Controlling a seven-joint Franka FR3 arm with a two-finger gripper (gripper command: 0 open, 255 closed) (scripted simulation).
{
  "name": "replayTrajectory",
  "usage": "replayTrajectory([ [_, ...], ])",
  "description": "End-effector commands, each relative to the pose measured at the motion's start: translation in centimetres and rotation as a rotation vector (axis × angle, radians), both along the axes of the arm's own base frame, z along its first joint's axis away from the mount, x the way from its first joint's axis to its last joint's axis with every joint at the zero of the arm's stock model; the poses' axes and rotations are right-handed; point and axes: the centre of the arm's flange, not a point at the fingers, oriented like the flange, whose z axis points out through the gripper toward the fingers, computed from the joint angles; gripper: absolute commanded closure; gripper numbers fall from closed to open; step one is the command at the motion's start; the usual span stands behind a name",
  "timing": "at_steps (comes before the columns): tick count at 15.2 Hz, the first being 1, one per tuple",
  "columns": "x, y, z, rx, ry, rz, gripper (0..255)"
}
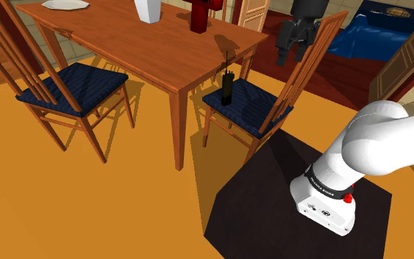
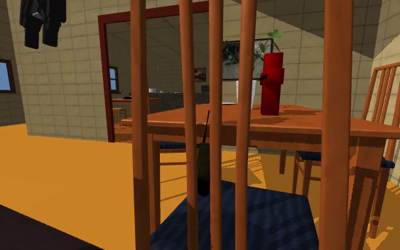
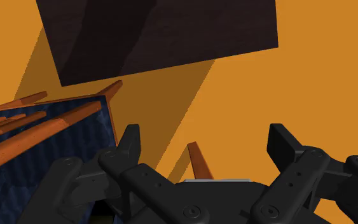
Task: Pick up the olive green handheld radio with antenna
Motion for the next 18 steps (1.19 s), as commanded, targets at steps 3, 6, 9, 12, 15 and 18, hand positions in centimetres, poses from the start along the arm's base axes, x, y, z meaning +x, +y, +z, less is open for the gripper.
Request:
replayTrajectory([
  [3, 2.2, -1.1, -0.7, -0.004, -0.006, -0.015, 0],
  [6, 5.4, -2.7, -1.8, -0.011, -0.015, -0.036, 0],
  [9, 8.6, -4.4, -2.9, -0.018, -0.024, -0.058, 0],
  [12, 11.7, -6.2, -3.9, -0.024, -0.033, -0.080, 0],
  [15, 14.9, -8.1, -4.8, -0.031, -0.042, -0.102, 0],
  [18, 18.0, -10.1, -5.8, -0.037, -0.050, -0.123, 0],
])
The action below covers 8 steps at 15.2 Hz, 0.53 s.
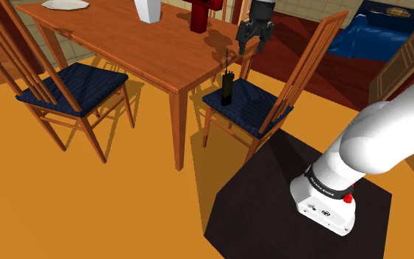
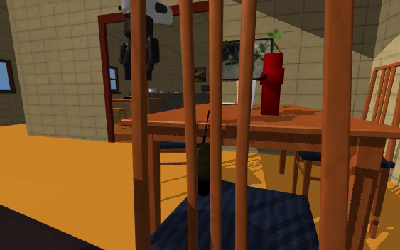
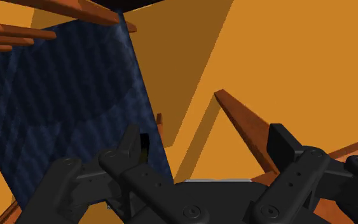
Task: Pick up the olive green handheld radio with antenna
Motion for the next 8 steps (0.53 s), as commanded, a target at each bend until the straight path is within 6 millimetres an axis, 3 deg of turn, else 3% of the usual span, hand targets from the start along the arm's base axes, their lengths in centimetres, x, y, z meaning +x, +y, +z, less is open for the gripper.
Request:
replayTrajectory([
  [1, 2.4, -1.3, -0.4, -0.005, -0.007, -0.014, 0],
  [8, 9.5, -6.2, -2.4, -0.021, -0.028, -0.065, 0],
])
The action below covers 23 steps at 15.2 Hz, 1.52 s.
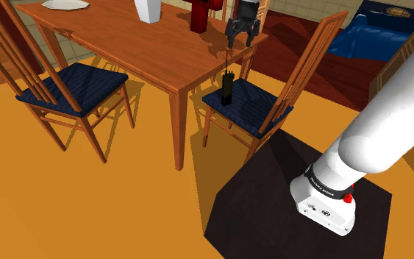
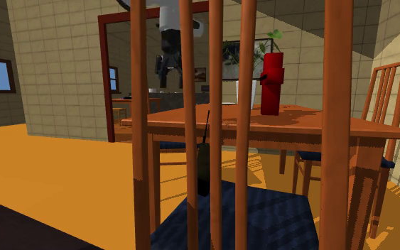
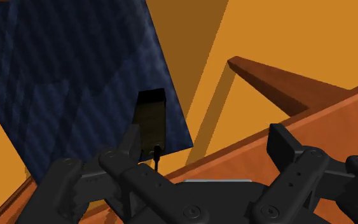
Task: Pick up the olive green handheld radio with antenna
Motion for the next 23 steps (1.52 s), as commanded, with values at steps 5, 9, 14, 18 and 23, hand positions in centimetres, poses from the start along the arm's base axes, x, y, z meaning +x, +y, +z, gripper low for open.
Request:
replayTrajectory([
  [5, 5.9, -4.2, -1.6, -0.014, -0.018, -0.043, 0],
  [9, 9.7, -7.3, -2.5, -0.022, -0.030, -0.072, 0],
  [14, 10.7, -8.2, -4.3, -0.025, -0.033, -0.080, 0],
  [18, 10.7, -8.2, -6.7, -0.025, -0.033, -0.080, 0],
  [23, 10.8, -8.1, -6.7, -0.025, -0.033, -0.080, 255],
])
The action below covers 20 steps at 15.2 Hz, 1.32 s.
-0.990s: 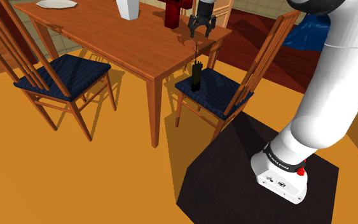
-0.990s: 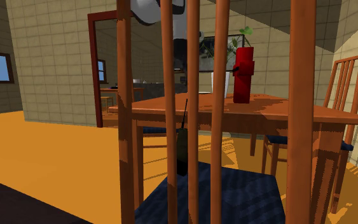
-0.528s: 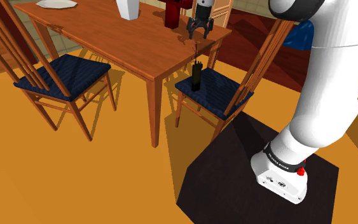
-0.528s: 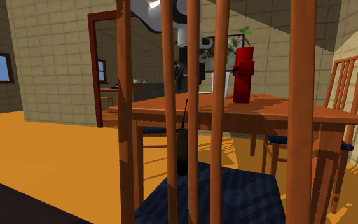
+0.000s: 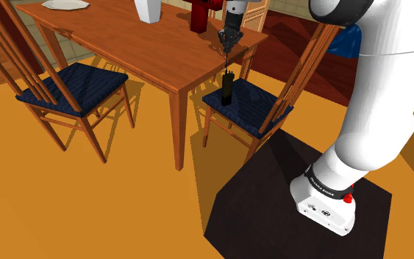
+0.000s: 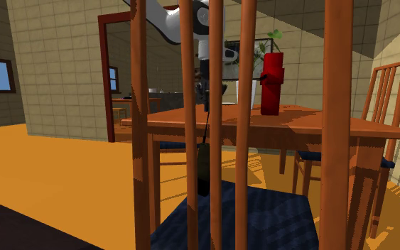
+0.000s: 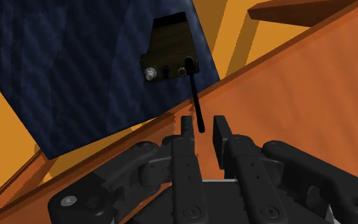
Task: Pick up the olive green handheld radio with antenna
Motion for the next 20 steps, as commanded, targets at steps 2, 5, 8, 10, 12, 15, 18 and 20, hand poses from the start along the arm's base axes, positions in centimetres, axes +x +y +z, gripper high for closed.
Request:
replayTrajectory([
  [2, 0.0, 0.0, 0.0, 0.000, 0.000, 0.000, 255],
  [5, 0.0, 0.0, 0.0, 0.000, 0.000, 0.000, 255],
  [8, -0.1, 0.0, 0.5, 0.000, 0.000, 0.000, 255],
  [10, -0.1, 0.0, 1.6, 0.000, 0.000, 0.000, 255],
  [12, -0.1, 0.0, 2.6, 0.000, 0.000, 0.000, 255],
  [15, -0.1, 0.0, 4.2, 0.000, 0.000, 0.000, 255],
  [18, -0.1, 0.0, 5.8, 0.000, 0.000, 0.000, 255],
  [20, -0.1, 0.0, 6.8, 0.000, 0.000, 0.000, 255],
])
